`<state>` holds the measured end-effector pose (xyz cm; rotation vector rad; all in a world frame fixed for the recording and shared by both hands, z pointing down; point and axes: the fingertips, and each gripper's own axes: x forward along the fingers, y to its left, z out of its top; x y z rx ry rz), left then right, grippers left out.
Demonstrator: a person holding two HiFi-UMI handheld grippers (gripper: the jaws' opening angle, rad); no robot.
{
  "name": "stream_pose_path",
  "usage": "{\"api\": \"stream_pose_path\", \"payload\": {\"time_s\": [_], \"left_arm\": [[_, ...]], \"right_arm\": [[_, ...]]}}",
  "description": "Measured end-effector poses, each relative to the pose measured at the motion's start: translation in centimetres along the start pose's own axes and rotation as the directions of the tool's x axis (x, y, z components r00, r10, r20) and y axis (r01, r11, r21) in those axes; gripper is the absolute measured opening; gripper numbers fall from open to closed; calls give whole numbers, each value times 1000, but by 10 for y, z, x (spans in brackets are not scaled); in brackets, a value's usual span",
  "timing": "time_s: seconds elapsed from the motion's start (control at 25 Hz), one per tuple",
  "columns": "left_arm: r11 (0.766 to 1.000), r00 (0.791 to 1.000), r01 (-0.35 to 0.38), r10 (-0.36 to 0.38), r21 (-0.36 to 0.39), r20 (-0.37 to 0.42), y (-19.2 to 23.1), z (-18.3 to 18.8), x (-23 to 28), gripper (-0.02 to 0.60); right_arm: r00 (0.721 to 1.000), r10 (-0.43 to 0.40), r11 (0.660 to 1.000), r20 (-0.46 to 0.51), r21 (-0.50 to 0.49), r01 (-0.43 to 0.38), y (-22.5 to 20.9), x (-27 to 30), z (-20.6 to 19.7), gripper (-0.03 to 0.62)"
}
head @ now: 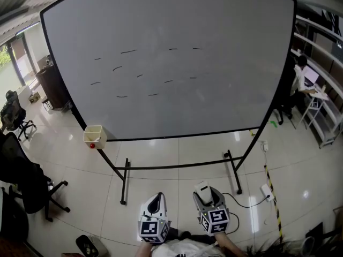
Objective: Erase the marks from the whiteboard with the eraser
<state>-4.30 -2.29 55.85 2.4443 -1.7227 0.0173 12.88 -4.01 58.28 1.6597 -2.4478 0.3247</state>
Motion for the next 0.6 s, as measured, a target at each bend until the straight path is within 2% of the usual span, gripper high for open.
{"api": "stream_pose_path", "payload": {"time_s": [0.6], "left_arm": [[1000, 999, 10, -9, 18, -32, 23, 8, -7, -14]], "right_arm": [[999, 44, 999, 1, 12, -44, 40, 12, 10, 275]]}}
